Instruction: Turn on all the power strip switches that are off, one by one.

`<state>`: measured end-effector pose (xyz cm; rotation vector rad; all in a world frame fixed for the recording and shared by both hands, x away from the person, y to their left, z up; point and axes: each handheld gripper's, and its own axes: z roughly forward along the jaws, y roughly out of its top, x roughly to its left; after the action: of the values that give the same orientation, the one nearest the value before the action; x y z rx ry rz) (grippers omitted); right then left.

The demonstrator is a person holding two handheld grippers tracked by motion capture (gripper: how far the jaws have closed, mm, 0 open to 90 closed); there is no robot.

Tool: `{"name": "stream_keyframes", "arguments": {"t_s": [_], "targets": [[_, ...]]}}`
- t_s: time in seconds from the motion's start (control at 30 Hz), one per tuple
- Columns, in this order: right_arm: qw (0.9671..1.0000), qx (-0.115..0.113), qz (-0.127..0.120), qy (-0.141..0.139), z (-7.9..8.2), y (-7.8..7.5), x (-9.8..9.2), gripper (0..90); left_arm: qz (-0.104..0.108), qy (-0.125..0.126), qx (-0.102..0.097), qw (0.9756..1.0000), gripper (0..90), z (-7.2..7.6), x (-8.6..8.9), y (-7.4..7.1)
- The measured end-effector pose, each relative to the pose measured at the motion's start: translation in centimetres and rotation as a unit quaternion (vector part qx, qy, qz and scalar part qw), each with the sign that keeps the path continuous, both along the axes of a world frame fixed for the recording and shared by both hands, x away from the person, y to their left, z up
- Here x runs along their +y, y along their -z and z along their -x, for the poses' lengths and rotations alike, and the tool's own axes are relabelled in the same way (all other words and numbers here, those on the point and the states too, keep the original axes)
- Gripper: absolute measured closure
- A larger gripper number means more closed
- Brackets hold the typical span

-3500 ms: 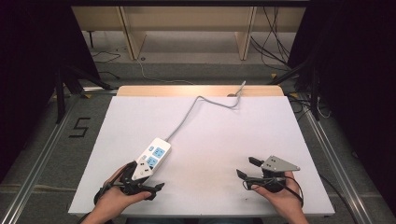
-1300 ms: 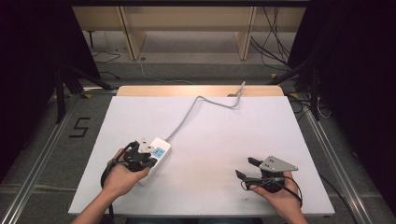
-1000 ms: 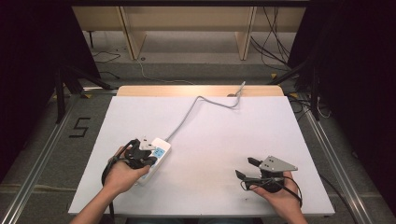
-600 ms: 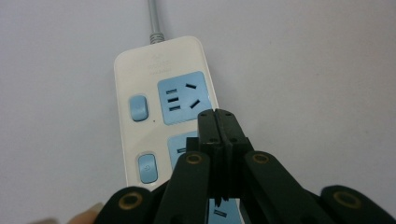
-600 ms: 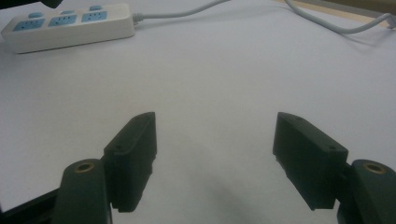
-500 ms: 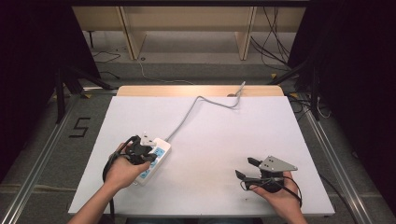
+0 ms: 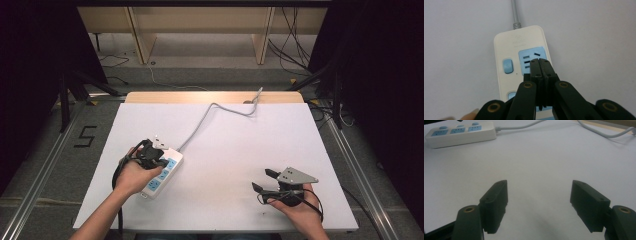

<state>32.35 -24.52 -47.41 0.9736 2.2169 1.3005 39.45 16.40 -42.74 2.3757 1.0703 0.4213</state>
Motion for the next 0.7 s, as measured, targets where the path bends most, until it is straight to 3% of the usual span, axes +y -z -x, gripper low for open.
{"name": "stream_keyframes", "arguments": {"t_s": [0.7], "targets": [[1.0,0.0,0.001,-0.001,0.0,0.0,0.0,31.4,-0.01,-0.02,0.003,0.9998,89.6,-1.6,0.5,-0.1]]}}
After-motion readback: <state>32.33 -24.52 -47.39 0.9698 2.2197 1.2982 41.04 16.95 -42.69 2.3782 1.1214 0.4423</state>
